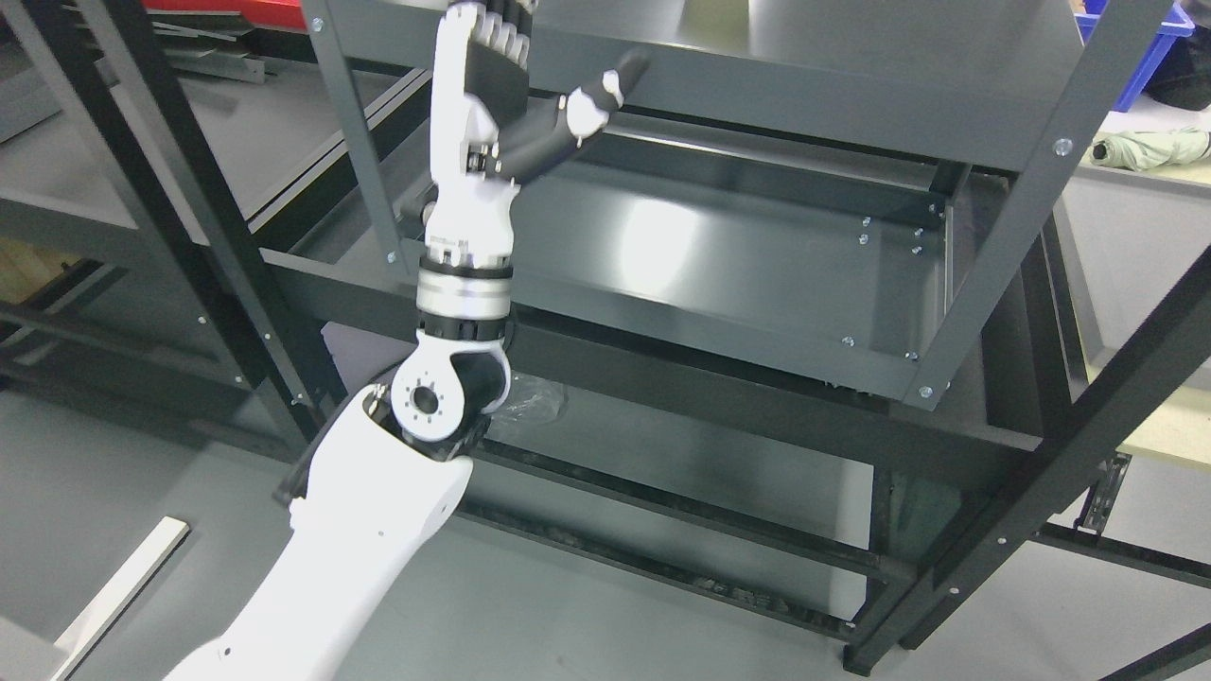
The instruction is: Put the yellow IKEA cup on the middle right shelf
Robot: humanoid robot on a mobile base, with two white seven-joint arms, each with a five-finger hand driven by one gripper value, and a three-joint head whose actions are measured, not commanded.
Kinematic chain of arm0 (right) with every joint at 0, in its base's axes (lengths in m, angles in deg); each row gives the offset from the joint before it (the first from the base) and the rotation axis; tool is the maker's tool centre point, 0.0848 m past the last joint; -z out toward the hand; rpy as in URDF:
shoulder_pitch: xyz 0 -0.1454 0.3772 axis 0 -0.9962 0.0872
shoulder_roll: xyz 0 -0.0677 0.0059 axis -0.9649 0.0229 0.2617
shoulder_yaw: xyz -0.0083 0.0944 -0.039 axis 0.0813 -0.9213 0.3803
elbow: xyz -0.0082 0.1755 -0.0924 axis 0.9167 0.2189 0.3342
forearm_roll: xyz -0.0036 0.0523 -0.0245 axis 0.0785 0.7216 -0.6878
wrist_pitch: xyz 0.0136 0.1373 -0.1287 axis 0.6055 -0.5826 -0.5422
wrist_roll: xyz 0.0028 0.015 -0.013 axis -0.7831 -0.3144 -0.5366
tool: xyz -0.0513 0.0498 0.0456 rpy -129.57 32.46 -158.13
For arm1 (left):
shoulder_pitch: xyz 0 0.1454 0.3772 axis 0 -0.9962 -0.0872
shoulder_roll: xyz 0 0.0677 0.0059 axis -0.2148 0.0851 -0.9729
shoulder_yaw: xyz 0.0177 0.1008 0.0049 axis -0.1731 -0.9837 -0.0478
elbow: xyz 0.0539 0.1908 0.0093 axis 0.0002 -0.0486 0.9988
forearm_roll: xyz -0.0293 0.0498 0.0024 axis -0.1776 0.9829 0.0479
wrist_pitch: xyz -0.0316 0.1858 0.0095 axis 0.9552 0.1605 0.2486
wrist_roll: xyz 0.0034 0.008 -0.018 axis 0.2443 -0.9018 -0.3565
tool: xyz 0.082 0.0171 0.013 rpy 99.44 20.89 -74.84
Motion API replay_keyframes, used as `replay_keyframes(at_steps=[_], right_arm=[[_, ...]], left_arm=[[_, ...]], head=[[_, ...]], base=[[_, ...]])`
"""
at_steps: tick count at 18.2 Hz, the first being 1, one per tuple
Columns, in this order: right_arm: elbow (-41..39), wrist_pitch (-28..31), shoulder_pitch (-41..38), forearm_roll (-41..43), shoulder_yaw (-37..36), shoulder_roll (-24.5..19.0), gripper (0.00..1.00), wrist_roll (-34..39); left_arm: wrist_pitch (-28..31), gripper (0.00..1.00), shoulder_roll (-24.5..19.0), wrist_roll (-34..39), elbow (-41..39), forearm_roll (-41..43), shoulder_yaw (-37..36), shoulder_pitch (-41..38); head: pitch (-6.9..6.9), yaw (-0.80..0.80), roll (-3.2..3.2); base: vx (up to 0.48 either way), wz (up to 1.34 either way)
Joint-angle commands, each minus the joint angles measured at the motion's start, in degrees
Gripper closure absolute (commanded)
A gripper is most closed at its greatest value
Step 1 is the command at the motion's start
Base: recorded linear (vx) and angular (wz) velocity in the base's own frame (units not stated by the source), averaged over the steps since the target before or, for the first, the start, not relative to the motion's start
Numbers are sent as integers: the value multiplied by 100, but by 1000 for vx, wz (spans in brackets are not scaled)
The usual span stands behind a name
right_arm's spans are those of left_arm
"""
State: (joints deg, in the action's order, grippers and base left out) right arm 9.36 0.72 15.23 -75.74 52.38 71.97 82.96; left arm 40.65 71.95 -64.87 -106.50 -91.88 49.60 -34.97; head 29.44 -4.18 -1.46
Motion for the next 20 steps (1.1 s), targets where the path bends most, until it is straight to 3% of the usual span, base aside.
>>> replay_keyframes(at_steps=[1,5,7,9,14,16,20], right_arm=[[0,1,-79,141,97,100,1,-5],[0,1,-79,141,97,100,1,-5],[0,1,-79,141,97,100,1,-5],[0,1,-79,141,97,100,1,-5],[0,1,-79,141,97,100,1,-5],[0,1,-79,141,97,100,1,-5],[0,1,-79,141,97,100,1,-5]], left_arm=[[-211,1,-482,-6,-187,52,82,-1378],[35,5,-254,-15,569,52,646,-1915],[594,6,-105,-15,684,52,690,-2196],[1246,5,167,-23,606,52,873,-2608],[2161,10,221,-50,-158,52,831,-3470],[2460,11,248,-50,-212,52,708,-3533],[3041,5,476,-59,-195,52,751,-3472]], head=[[0,0,0],[0,0,0],[0,0,0],[0,0,0],[0,0,0],[0,0,0],[0,0,0]], base=[[-208,102],[-200,129],[-201,168],[-170,169],[-112,107],[-51,41],[-5,-8]])
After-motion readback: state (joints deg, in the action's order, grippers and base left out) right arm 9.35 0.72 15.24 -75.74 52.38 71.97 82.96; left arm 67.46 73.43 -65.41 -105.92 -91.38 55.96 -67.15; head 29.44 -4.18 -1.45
